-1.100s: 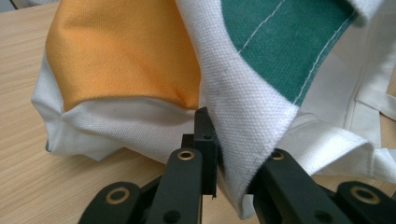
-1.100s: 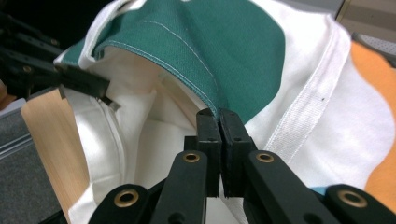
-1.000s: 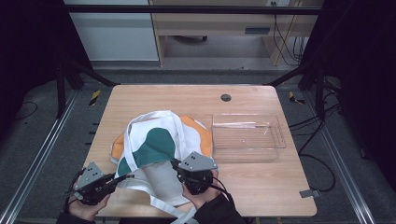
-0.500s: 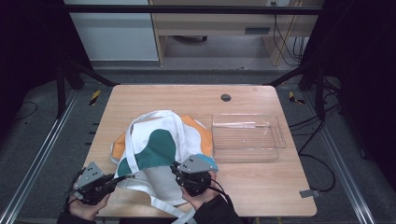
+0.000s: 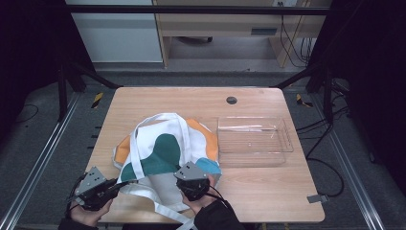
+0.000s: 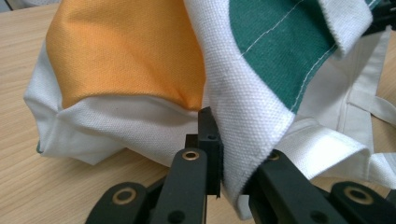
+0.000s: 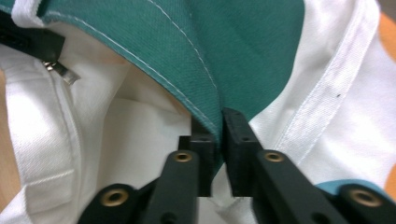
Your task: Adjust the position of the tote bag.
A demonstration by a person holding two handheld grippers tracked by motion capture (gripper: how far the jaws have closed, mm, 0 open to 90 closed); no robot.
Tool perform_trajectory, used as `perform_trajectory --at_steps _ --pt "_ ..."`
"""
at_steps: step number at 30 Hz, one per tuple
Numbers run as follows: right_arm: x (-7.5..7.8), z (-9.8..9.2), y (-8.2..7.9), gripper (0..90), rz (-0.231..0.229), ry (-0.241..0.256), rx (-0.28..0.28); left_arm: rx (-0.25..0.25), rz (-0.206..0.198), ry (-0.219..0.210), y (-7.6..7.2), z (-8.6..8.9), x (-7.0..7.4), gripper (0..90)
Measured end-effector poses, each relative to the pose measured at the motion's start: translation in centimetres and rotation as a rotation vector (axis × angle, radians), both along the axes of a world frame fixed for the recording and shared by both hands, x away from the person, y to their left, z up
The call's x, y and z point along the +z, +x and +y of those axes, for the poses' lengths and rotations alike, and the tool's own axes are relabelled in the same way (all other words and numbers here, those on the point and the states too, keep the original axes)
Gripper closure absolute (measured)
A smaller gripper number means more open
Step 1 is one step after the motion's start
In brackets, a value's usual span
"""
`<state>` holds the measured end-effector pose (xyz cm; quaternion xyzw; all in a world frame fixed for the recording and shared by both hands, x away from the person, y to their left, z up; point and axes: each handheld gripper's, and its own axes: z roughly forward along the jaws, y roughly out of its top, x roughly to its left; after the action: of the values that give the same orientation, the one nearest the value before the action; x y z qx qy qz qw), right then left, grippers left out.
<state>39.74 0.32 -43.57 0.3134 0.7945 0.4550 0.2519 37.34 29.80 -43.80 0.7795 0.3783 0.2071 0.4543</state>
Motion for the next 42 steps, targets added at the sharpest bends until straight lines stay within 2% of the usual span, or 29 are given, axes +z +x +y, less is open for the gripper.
perform_trajectory --at_steps 4,6,8,10,15,19,25,27,28,30,34,36,38,42 --pt "0.9 -0.1 -0.1 87.2 -0.002 0.018 0.001 -0.001 -0.004 0.001 0.0 0.0 0.0 85.6" --pt "1.6 -0.3 -0.2 87.3 0.009 0.039 0.003 -0.002 -0.005 0.002 0.0 -0.1 0.0 85.2" --pt "2.6 -0.8 -0.1 87.3 0.017 0.084 0.013 -0.002 -0.004 0.005 0.0 -0.2 0.0 84.4" --pt "3.0 -0.9 -0.1 87.4 0.017 0.097 0.015 -0.002 -0.006 0.005 0.0 -0.3 0.0 84.3" --pt "5.2 -1.1 -0.1 87.7 -0.008 0.135 0.014 0.002 -0.011 0.009 0.2 -0.7 0.0 83.9" --pt "6.0 -1.2 -0.1 87.7 -0.018 0.138 0.016 0.004 -0.013 0.017 0.2 -1.0 0.0 83.6" --pt "5.9 -1.2 0.1 87.7 -0.011 0.14 0.015 0.013 -0.016 0.018 0.3 -1.0 0.0 81.3" --pt "5.6 -1.3 0.1 87.7 -0.004 0.143 0.012 0.029 -0.036 0.013 0.2 -1.0 0.1 75.3" --pt "5.4 -1.3 0.2 87.7 0.001 0.15 0.011 0.029 -0.04 0.012 0.2 -1.0 0.2 67.1" --pt "5.4 -1.4 0.3 87.6 0.005 0.156 0.011 0.034 -0.068 0.008 -0.1 -1.0 0.5 58.9" --pt "5.4 -1.3 0.4 87.6 0.012 0.155 0.01 0.047 -0.07 0.011 -0.4 -1.1 0.9 36.6" --pt "5.4 -1.2 0.4 87.6 0.012 0.154 0.01 0.056 -0.069 0.009 -0.5 -1.1 1.0 29.6" --pt "5.4 -1.1 0.5 87.6 0.014 0.154 0.009 0.063 -0.073 0.003 -0.7 -1.1 1.1 24.8" --pt "5.3 -1.1 0.6 87.6 0.02 0.157 0.007 0.063 -0.082 -0.012 -0.9 -0.9 1.8 24.4"
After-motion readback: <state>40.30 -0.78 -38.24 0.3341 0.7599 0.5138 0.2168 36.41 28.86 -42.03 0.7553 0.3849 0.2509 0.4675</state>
